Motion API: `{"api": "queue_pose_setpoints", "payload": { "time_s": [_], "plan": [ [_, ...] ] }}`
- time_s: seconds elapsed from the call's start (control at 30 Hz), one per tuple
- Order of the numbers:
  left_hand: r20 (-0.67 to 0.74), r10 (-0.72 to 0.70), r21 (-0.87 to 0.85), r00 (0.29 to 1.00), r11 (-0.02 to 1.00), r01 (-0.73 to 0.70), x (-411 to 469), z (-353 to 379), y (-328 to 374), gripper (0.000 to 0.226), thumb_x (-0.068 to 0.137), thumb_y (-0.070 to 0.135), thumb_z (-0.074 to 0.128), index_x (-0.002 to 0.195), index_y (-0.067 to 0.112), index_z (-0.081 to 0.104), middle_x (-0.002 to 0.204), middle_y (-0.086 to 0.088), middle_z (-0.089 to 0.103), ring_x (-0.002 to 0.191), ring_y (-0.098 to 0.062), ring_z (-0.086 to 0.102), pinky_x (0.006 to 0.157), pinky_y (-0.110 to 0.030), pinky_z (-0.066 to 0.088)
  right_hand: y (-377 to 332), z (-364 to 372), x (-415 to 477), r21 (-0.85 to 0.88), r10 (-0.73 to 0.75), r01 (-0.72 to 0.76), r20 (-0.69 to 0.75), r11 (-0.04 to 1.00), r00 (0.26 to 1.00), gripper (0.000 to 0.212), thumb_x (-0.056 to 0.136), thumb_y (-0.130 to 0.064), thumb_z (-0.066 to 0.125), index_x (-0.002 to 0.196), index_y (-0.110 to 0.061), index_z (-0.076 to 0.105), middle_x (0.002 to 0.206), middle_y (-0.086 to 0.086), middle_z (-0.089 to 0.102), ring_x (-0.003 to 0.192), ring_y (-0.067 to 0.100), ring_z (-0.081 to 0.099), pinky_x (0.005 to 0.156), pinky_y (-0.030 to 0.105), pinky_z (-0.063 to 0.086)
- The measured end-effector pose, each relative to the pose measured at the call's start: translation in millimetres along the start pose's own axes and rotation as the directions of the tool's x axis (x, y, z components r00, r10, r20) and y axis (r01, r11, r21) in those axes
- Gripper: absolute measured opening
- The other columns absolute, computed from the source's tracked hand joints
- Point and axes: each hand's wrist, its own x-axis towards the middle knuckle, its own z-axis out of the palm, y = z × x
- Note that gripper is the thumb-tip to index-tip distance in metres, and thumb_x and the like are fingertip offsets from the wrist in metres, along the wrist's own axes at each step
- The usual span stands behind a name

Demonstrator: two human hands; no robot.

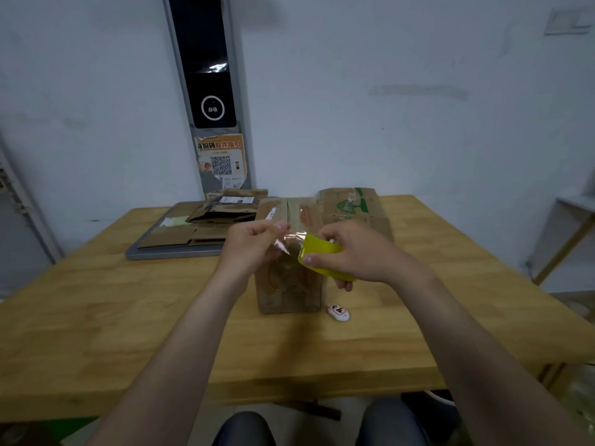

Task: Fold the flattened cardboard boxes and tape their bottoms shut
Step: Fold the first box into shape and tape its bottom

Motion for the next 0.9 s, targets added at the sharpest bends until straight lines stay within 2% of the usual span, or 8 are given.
{"api": "queue_pose_setpoints", "payload": {
  "time_s": [0.13, 0.23, 0.3, 0.4, 0.5, 0.63, 0.77, 0.9],
  "plan": [
    [0.046, 0.0, 0.006, 0.999, 1.0, 0.0, 2.3, -5.9, 0.6, 0.014, 0.095, 0.03, 0.073, 0.088, 0.03, 0.085, 0.103, 0.006, 0.08, 0.103, -0.018, 0.071, 0.073, -0.03, 0.061, 4.1, -11.4, 3.1, 0.01, -0.003, 0.003, 0.019, 1.0, 1.0, 0.024, 0.088, -0.045, 0.077, 0.079, -0.028, 0.062, 0.057, -0.001, 0.07, 0.049, 0.021, 0.071, 0.041, 0.027, 0.051],
    [-0.018, -0.019, -0.07, 1.0, 0.997, 0.018, 2.8, -6.0, -0.1, 0.011, 0.094, 0.029, 0.074, 0.092, 0.029, 0.085, 0.106, -0.012, 0.077, 0.093, -0.02, 0.067, 0.076, -0.034, 0.057, 9.1, -17.5, 5.0, 0.033, -0.029, 0.027, 0.051, 0.999, 0.998, 0.025, 0.089, -0.048, 0.074, 0.077, -0.029, 0.062, 0.061, -0.001, 0.072, 0.054, 0.021, 0.073, 0.046, 0.024, 0.053],
    [-0.067, -0.019, -0.096, 0.998, 0.995, 0.012, 3.3, -4.5, -1.8, 0.01, 0.093, 0.03, 0.075, 0.094, 0.029, 0.085, 0.105, -0.012, 0.077, 0.091, -0.02, 0.065, 0.078, -0.036, 0.056, 12.4, -19.2, 8.8, -0.07, -0.029, 0.037, 0.115, 0.997, 0.993, 0.03, 0.093, -0.054, 0.064, 0.082, -0.026, 0.062, 0.06, -0.003, 0.072, 0.058, 0.013, 0.073, 0.052, 0.011, 0.047],
    [-0.13, -0.028, -0.145, 0.991, 0.989, 0.009, 5.7, -9.4, -2.2, 0.009, 0.091, 0.034, 0.077, 0.095, 0.031, 0.085, 0.085, 0.005, 0.078, 0.086, -0.015, 0.063, 0.073, -0.033, 0.055, 20.0, -24.0, 15.2, -0.139, 0.068, -0.051, 0.122, 0.989, 0.99, 0.044, 0.096, -0.062, 0.053, 0.086, -0.021, 0.062, 0.059, 0.0, 0.072, 0.06, 0.012, 0.072, 0.051, 0.008, 0.042],
    [-0.161, -0.036, -0.149, 0.986, 0.989, 0.011, 9.9, -20.7, -5.8, 0.011, 0.09, 0.037, 0.077, 0.096, 0.031, 0.085, 0.082, 0.011, 0.076, 0.088, -0.016, 0.061, 0.077, -0.034, 0.054, 32.1, -32.4, 15.0, -0.143, 0.114, -0.104, 0.063, 0.984, 0.991, 0.054, 0.092, -0.068, 0.053, 0.082, -0.016, 0.064, 0.055, 0.005, 0.07, 0.055, 0.02, 0.072, 0.052, 0.014, 0.048],
    [-0.176, -0.047, -0.177, 0.983, 0.984, 0.015, 6.6, -19.4, -16.1, 0.012, 0.091, 0.039, 0.076, 0.098, 0.034, 0.084, 0.097, 0.006, 0.076, 0.096, -0.017, 0.062, 0.08, -0.033, 0.053, 38.9, -38.1, 14.2, -0.221, 0.03, -0.045, -0.069, 0.974, 0.997, 0.051, 0.088, -0.07, 0.056, 0.073, -0.022, 0.064, 0.05, 0.003, 0.067, 0.048, 0.017, 0.069, 0.052, 0.021, 0.047],
    [-0.24, -0.066, -0.249, 0.969, 0.968, 0.004, 5.9, -17.0, -23.9, 0.011, 0.092, 0.036, 0.075, 0.096, 0.032, 0.085, 0.089, 0.005, 0.073, 0.087, -0.013, 0.059, 0.074, -0.03, 0.052, 45.6, -42.1, 20.7, -0.314, -0.069, 0.006, -0.19, 0.949, 0.979, 0.057, 0.096, -0.061, 0.055, 0.068, -0.012, 0.064, 0.044, 0.003, 0.059, 0.036, 0.01, 0.059, 0.043, 0.013, 0.036],
    [-0.264, -0.061, -0.226, 0.963, 0.974, 0.0, 8.3, -22.3, -34.1, 0.012, 0.094, 0.038, 0.073, 0.097, 0.033, 0.084, 0.087, 0.009, 0.071, 0.087, -0.012, 0.059, 0.075, -0.028, 0.052, 58.9, -43.9, 23.4, -0.407, -0.22, 0.062, -0.353, 0.911, 0.909, 0.057, 0.103, -0.042, 0.052, 0.057, -0.007, 0.048, 0.047, -0.001, 0.032, 0.044, 0.015, 0.032, 0.051, 0.035, 0.024]
  ]
}}
